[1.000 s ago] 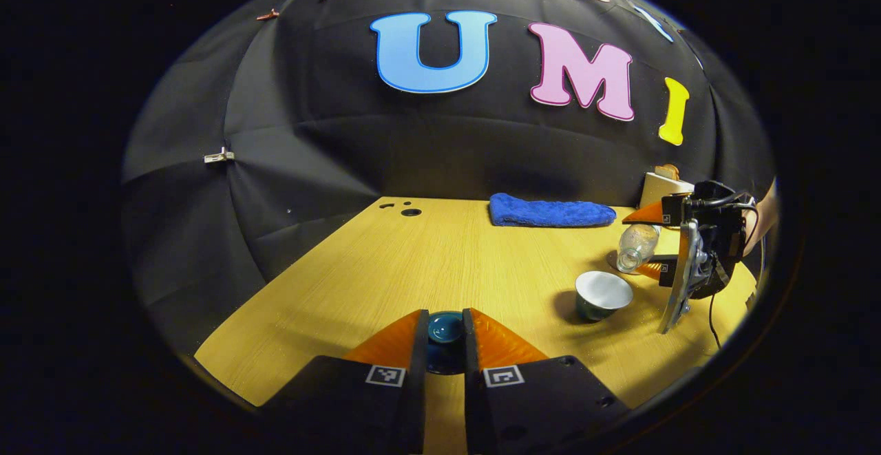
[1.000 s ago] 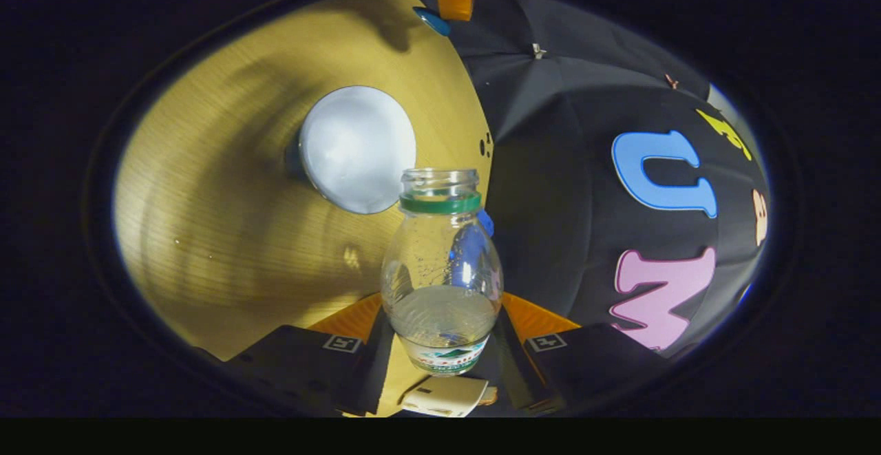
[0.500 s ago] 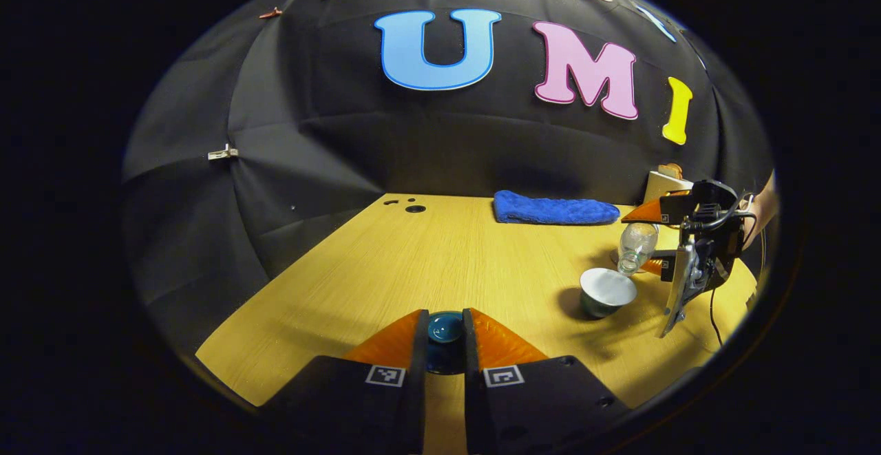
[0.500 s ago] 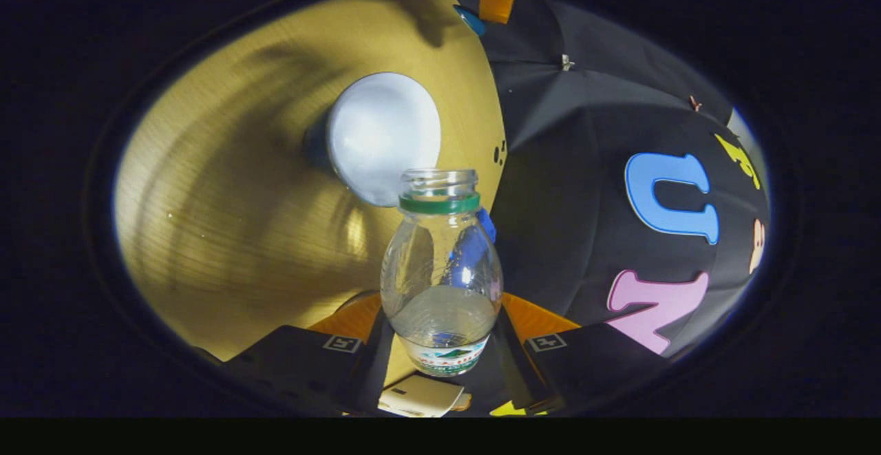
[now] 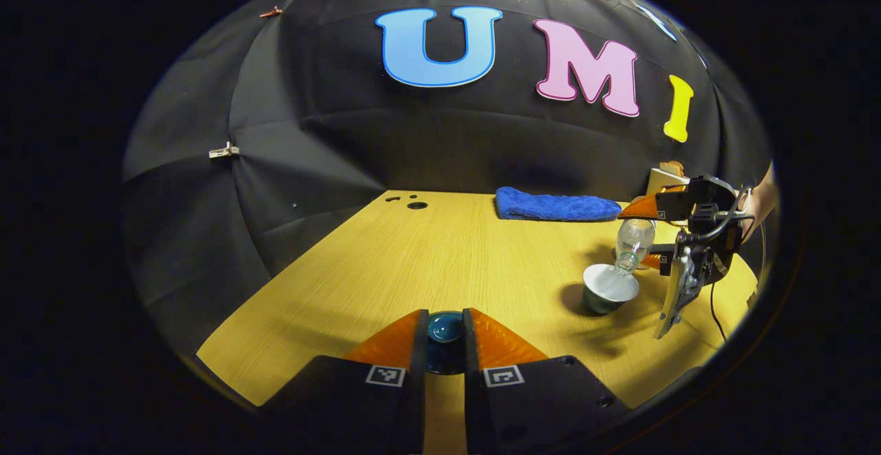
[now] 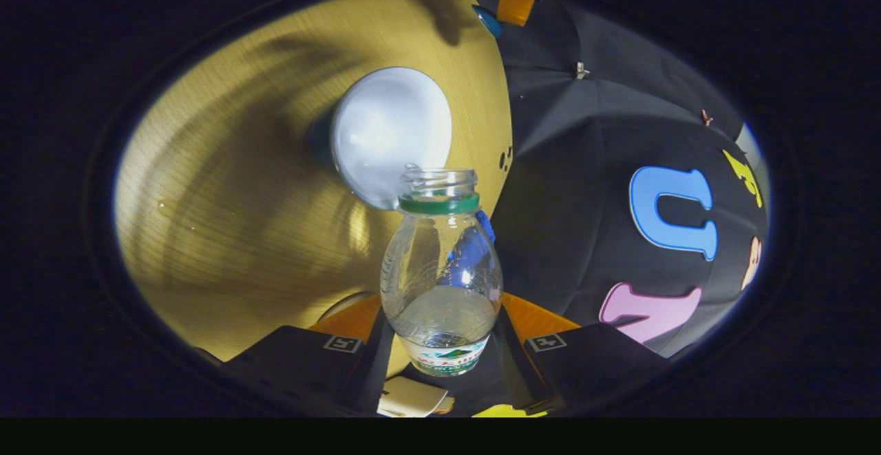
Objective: Open the teacup lid with one hand, grasp the water bottle and pour water into the teacup with the other hand; after pouring, place the water bottle on the coaster and then close the teacup lid.
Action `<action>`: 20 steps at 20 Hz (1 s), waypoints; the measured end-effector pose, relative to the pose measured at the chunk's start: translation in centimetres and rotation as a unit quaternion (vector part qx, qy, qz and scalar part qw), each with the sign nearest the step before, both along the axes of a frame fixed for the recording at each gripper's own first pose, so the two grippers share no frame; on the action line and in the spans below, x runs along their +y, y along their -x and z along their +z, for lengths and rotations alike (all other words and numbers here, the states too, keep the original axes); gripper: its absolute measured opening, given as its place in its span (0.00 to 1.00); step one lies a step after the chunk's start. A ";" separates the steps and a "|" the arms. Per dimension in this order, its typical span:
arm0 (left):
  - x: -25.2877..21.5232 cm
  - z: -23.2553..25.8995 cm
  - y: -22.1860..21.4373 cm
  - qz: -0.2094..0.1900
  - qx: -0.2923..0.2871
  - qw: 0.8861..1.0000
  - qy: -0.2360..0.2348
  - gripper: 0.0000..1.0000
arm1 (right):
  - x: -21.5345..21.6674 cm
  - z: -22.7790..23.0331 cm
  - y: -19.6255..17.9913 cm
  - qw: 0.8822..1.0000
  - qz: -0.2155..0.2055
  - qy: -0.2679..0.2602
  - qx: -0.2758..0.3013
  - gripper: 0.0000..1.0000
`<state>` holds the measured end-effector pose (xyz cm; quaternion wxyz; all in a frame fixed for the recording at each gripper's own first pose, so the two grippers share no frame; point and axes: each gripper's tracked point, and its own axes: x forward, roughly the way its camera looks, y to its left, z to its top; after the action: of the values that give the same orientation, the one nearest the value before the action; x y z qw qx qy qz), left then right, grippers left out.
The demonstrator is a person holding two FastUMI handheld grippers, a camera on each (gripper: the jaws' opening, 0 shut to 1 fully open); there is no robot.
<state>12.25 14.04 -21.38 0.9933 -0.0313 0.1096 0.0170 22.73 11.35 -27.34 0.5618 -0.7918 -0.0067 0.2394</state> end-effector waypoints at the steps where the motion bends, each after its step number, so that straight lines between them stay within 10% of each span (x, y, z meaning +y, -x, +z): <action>1: 0.1 0.1 0.0 0.001 -0.001 1.000 0.000 0.27 | 0.1 -0.1 -0.1 1.000 0.004 0.003 0.000 0.71; 20: 0.4 -0.4 -0.4 -0.001 0.004 1.000 0.000 0.24 | 1.1 1.0 -1.2 0.997 0.046 0.059 -0.032 0.72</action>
<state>12.64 14.43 -21.81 0.9930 -0.0311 0.1131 0.0165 23.90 12.50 -26.35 0.5017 -0.8297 -0.0469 0.2400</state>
